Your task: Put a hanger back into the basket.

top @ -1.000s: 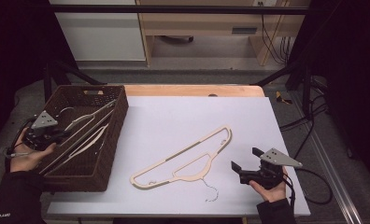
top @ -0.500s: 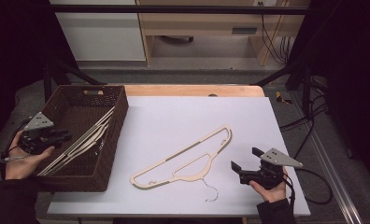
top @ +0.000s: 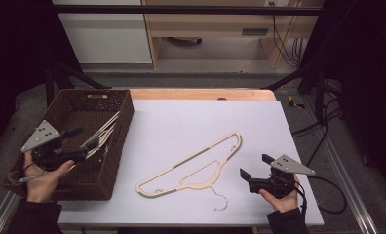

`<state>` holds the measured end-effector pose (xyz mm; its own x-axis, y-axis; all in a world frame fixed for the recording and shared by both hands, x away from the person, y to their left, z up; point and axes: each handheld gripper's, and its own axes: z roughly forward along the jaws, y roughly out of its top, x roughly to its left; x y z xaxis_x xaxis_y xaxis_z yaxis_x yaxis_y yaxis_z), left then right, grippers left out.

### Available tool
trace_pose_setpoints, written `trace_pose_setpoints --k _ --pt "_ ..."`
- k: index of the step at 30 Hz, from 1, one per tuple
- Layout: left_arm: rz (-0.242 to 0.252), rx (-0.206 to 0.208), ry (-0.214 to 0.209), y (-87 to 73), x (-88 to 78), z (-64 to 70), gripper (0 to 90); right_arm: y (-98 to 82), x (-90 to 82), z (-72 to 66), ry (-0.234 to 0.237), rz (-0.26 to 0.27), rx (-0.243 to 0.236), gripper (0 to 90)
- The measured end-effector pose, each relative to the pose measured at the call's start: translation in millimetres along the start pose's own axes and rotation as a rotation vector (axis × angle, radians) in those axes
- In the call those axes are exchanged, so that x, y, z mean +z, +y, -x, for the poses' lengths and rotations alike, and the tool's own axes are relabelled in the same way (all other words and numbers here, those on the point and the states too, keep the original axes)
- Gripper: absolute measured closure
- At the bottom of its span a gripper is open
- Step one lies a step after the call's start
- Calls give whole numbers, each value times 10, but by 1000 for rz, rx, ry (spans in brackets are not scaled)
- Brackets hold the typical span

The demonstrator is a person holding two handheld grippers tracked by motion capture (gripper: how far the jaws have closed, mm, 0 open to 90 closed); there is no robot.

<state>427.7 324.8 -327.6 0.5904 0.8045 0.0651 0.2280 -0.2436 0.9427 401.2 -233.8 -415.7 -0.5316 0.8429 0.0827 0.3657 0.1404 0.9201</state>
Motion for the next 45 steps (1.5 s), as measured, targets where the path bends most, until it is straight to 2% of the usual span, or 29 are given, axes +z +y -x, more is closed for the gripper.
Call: trace_pose_setpoints --k 3,8,10,13,17,19,24,30,35,38,43,45 --pt "17 26 -7 23 70 193 157 3 2 -9 1 0 1 53" --pt "34 28 -61 51 240 541 99 7 4 -24 8 -8 -6 53" --pt "30 14 -83 37 296 621 86 9 9 -34 9 -8 -6 53" --pt "14 3 -125 -21 418 772 79 8 15 -53 14 -14 0 53" --pt "-15 29 -166 -157 571 966 79 2 26 -63 16 -21 -4 54" --pt "-23 28 -185 -220 618 1025 80 0 33 -69 15 -23 -1 55" --pt "-36 14 -206 -384 701 1129 81 -17 79 -114 24 -48 -3 56" --pt "-93 -15 -234 -581 808 1207 88 -34 127 -187 43 -69 -4 63" --pt "-139 -4 -265 -670 893 1266 89 -46 194 -274 62 -97 -10 70" --pt "-164 -5 -269 -729 941 1272 89 -69 240 -309 77 -115 0 77" --pt "-168 -27 -271 -753 964 1248 88 -111 324 -368 74 -149 0 110" --pt "-169 -22 -264 -763 973 1246 88 -136 359 -398 76 -170 3 124"
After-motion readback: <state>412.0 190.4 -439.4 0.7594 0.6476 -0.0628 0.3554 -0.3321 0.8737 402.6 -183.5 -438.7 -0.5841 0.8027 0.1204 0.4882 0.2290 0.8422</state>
